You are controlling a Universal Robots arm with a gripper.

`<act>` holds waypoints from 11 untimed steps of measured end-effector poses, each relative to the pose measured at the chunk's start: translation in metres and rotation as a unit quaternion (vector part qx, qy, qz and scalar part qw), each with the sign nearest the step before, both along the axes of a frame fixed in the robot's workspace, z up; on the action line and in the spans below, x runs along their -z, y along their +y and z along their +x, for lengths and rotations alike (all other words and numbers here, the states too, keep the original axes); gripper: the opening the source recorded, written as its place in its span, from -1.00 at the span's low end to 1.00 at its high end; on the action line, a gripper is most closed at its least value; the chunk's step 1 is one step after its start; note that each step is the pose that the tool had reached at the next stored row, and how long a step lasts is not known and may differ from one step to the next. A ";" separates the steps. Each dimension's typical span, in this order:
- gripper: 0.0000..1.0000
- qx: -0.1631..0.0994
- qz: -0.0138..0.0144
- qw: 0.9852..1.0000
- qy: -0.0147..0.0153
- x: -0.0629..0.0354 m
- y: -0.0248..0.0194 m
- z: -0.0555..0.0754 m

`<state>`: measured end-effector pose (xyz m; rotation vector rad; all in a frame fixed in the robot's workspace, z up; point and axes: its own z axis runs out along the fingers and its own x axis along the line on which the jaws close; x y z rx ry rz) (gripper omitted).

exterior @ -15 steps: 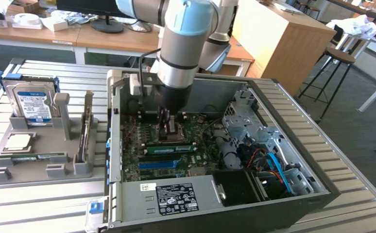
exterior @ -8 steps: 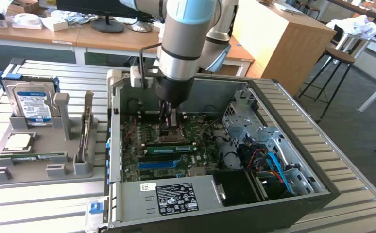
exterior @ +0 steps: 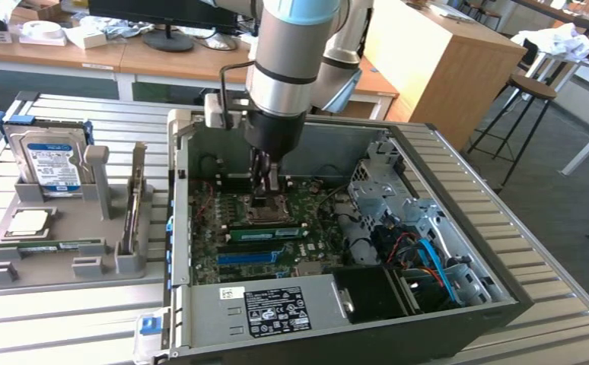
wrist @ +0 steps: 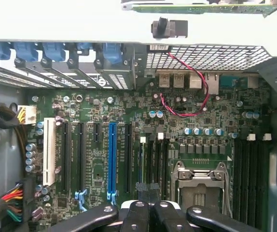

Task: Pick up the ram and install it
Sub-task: 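Press down the ram until it locks into place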

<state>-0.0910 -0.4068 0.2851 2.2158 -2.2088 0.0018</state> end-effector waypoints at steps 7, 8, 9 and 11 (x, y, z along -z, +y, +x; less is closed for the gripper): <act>-0.80 0.000 0.000 1.000 0.000 -0.0005 0.0000 0.000; -0.80 0.000 0.000 1.000 0.000 -0.0006 -0.0001 0.001; -0.80 0.000 0.000 1.000 0.000 -0.0006 -0.0001 0.002; -0.80 0.000 0.000 1.000 0.000 -0.0005 0.0000 0.005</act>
